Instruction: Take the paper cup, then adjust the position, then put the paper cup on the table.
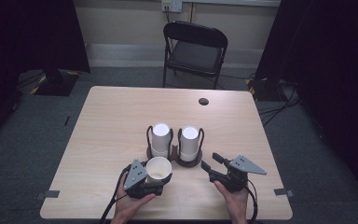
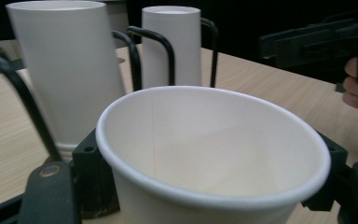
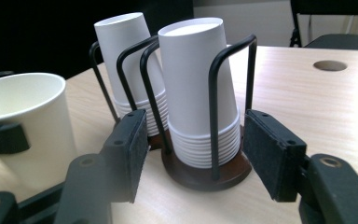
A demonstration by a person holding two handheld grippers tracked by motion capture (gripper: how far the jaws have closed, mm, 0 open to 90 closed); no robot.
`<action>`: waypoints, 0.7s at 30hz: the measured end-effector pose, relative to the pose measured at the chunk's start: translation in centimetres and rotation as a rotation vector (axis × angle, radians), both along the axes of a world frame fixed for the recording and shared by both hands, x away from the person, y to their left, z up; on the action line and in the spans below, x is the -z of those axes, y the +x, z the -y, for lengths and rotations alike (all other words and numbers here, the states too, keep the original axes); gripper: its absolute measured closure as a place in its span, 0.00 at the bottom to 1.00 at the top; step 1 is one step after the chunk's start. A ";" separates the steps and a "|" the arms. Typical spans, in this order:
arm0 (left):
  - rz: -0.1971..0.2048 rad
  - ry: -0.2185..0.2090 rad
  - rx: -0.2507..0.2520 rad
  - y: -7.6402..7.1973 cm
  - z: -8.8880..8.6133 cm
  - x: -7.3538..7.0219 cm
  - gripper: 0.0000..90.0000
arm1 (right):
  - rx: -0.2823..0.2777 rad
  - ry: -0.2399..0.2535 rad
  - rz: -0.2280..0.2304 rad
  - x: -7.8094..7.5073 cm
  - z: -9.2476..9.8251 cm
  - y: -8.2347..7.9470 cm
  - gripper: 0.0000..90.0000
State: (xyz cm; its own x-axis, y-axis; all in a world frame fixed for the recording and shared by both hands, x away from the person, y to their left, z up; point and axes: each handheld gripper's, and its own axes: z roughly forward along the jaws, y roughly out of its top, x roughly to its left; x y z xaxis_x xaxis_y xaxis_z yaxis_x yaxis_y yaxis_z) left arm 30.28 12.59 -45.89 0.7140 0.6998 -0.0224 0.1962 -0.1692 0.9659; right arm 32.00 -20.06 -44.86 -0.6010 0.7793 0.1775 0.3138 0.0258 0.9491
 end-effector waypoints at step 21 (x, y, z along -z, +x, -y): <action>0.046 -0.035 -0.183 2.8 -5.1 -1.5 0.26 | 0.196 -0.035 0.042 3.3 2.2 0.1 0.26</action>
State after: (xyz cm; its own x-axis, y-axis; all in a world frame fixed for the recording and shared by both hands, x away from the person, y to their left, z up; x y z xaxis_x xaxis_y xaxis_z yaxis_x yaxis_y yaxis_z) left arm 33.03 17.70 -44.39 0.5757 0.8175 -0.0190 0.1759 -0.1011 0.9792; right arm 32.07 -22.23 -48.13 -0.4430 0.8875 0.1269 0.2767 0.0007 0.9610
